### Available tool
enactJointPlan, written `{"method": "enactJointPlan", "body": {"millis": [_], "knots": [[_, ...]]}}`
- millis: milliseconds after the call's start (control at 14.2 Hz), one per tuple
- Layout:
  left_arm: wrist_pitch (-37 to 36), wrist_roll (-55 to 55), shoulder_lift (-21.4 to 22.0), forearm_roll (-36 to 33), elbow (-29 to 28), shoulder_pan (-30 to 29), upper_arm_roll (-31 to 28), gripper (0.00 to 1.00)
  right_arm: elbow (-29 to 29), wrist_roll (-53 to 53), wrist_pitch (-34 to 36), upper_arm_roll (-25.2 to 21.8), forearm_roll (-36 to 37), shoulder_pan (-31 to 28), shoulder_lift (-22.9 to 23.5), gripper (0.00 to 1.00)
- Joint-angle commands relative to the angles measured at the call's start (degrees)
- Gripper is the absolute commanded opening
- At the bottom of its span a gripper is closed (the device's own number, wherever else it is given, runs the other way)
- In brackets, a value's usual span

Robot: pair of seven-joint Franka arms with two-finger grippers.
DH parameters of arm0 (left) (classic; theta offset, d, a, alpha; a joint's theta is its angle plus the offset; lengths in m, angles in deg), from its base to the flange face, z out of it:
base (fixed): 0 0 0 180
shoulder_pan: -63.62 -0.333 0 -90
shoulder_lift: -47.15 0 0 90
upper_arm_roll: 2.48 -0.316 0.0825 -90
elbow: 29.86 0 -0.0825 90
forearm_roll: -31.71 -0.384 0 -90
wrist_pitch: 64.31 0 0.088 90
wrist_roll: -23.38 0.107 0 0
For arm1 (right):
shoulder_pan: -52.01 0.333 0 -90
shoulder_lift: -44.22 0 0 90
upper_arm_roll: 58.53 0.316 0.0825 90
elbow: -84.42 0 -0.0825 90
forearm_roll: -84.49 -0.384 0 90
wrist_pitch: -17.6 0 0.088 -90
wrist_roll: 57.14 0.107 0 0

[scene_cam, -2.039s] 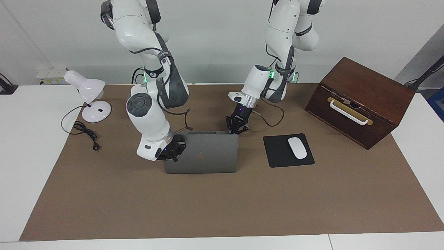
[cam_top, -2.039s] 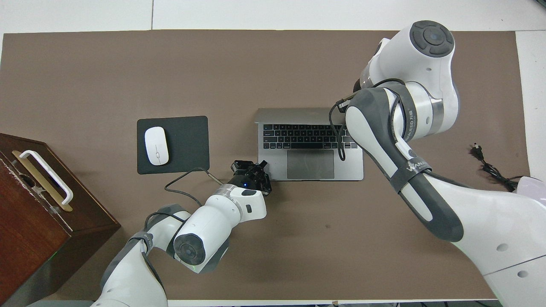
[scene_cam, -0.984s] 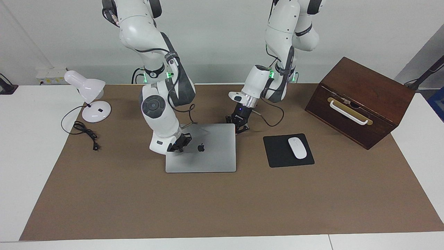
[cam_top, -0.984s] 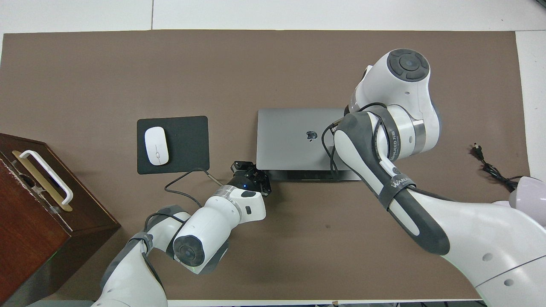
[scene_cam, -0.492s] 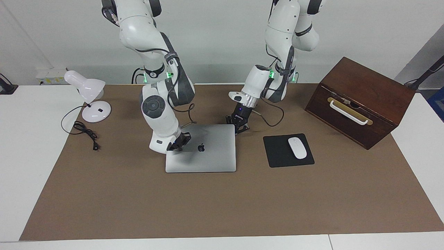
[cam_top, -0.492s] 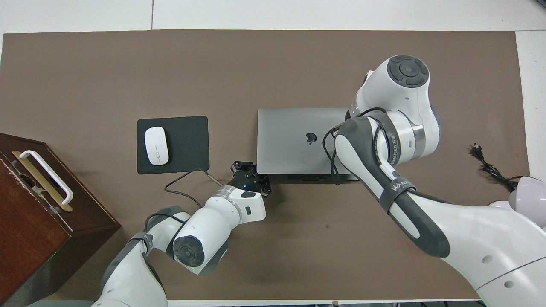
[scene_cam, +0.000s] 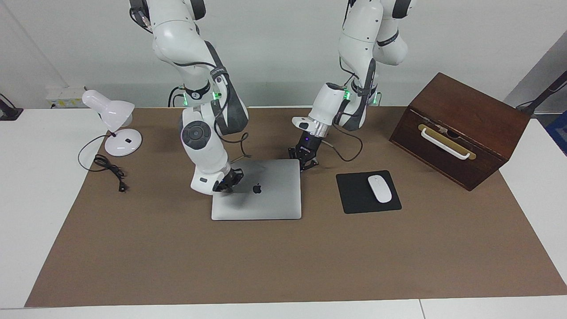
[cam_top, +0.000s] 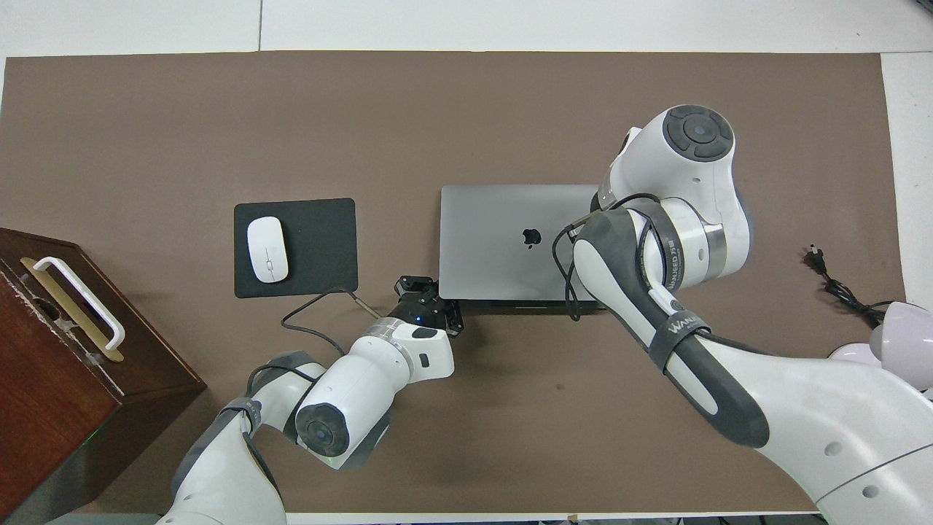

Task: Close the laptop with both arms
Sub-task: 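Press the closed lid flat with the right gripper while the left gripper holds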

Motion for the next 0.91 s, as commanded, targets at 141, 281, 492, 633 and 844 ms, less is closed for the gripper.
{"method": "enactJointPlan", "body": {"millis": [141, 281, 492, 633, 844], "knots": [[0.0, 0.0, -1.7, -0.8, -2.2, 1.3, -0.4, 0.0, -2.4, 0.4, -0.7, 0.3, -1.2, -0.4, -1.8, 0.0], [0.0, 0.0, -1.8, -0.9, -2.2, 1.3, -0.4, 0.0, -0.8, 0.4, 0.9, 0.3, -1.2, -0.4, -1.8, 0.0], [0.0, 0.0, -1.7, -0.8, -2.5, 1.3, -0.4, 0.0, 2.4, 2.3, 5.3, 0.3, -1.2, -0.4, -1.8, 0.0], [0.0, 0.0, -1.8, -0.8, -2.5, 1.3, -0.4, 0.0, 4.3, 2.3, 8.3, 0.3, -1.2, -0.6, -1.8, 0.0], [0.0, -0.1, -1.8, -0.9, -2.4, 1.2, -0.4, 0.0, 6.2, 2.3, 13.0, -0.2, -1.1, -1.1, -3.1, 0.0]]}}
